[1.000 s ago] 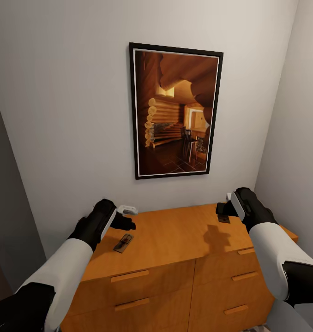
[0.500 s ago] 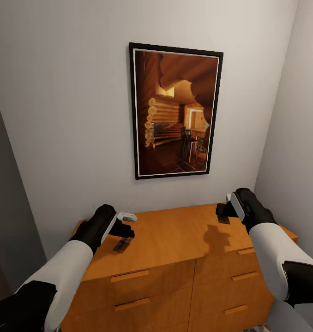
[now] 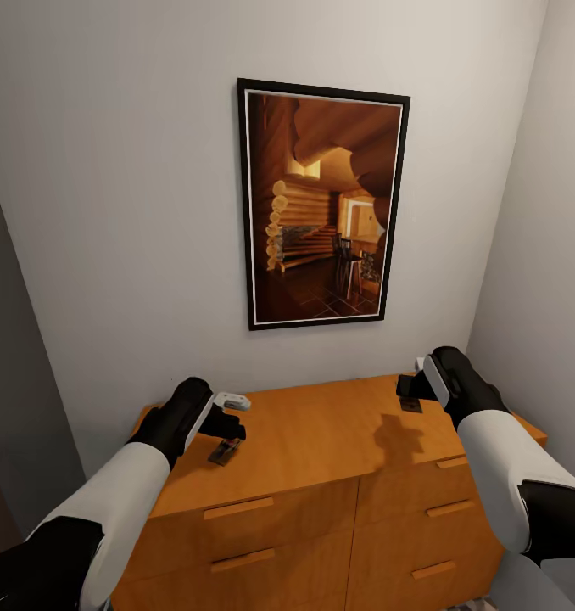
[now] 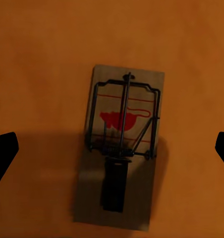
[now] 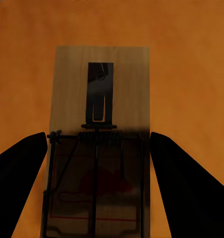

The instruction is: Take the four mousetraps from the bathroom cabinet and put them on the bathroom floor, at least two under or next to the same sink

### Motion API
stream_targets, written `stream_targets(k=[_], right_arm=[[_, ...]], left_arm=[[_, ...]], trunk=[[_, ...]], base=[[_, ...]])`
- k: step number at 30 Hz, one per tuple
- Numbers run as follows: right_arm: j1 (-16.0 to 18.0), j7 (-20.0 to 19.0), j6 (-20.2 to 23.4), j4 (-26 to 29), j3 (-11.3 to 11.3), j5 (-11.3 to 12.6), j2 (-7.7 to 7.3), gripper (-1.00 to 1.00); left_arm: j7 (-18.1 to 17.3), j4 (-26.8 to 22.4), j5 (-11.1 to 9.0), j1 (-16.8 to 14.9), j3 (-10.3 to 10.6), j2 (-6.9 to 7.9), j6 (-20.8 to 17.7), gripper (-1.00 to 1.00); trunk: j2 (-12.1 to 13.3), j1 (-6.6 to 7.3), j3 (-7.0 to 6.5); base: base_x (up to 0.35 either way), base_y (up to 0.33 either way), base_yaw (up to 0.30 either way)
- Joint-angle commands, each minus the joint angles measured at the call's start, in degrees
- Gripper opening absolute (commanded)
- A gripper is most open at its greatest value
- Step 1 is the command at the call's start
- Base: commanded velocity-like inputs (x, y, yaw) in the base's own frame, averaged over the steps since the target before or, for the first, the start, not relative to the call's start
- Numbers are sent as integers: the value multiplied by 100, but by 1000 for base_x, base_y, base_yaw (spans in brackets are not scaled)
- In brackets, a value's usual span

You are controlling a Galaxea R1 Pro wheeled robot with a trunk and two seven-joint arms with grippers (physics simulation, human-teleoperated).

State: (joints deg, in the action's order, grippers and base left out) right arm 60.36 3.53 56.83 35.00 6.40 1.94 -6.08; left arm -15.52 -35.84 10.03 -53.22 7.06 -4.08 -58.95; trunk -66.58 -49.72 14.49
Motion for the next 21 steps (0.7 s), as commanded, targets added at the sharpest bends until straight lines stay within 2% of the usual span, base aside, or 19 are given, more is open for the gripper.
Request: stream_targets(k=[1,14,21], right_arm=[[4,33,21,6,10,25,2,-100],[2,33,21,-1,10,25,2,-100],[4,33,21,-2,10,25,2,-100]], left_arm=[[-51,-5,60,-4,6,3,-15,100],[-56,178,71,-4,6,12,13,100],[-56,302,72,-4,6,9,214,100]], trunk=[[-5,0,8],[-5,0,8],[-5,0,8]], base=[[0,0,0],[0,0,0],[0,0,0]])
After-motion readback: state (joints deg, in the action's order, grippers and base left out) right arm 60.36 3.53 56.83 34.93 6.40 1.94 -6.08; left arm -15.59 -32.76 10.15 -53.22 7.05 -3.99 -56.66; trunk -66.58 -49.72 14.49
